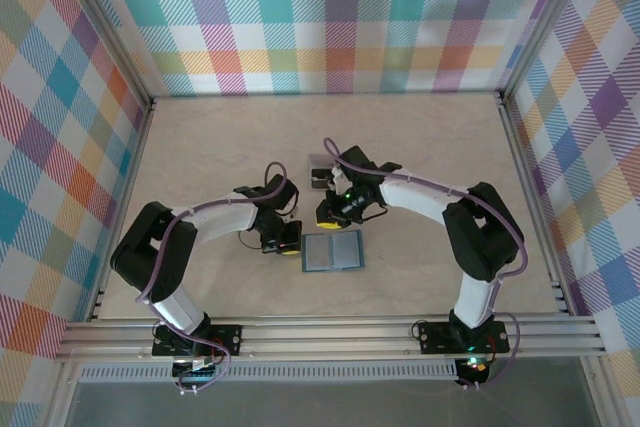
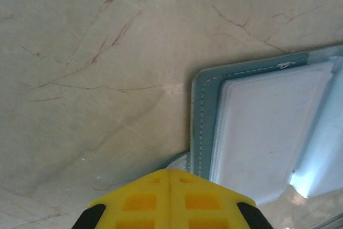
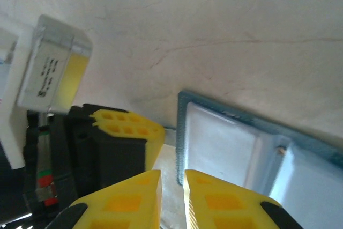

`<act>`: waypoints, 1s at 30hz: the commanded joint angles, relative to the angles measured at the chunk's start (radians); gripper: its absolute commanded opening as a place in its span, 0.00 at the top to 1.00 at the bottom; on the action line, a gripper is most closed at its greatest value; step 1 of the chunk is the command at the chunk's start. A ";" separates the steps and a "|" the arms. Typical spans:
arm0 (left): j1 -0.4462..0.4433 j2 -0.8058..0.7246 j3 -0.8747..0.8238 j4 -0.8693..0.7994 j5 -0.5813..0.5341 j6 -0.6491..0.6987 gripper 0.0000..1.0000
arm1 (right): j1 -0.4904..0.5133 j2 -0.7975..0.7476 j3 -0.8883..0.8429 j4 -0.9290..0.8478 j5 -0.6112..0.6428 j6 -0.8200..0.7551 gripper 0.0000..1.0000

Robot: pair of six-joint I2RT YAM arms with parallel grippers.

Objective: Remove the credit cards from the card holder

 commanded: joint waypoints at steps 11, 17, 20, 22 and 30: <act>-0.003 0.031 -0.028 -0.002 0.002 0.024 0.99 | 0.102 0.060 -0.035 0.078 -0.014 0.109 0.81; -0.003 0.033 -0.032 0.003 0.002 0.024 0.99 | 0.112 0.102 -0.034 0.059 0.009 0.107 0.80; -0.003 0.036 -0.034 0.005 0.003 0.023 0.99 | 0.121 0.132 -0.030 0.048 -0.003 0.101 0.78; -0.003 0.034 -0.035 0.005 0.003 0.024 0.99 | 0.128 0.148 -0.024 0.030 0.009 0.095 0.78; -0.003 0.030 -0.027 -0.002 0.000 0.024 0.99 | 0.158 0.164 0.030 -0.156 0.186 0.043 0.64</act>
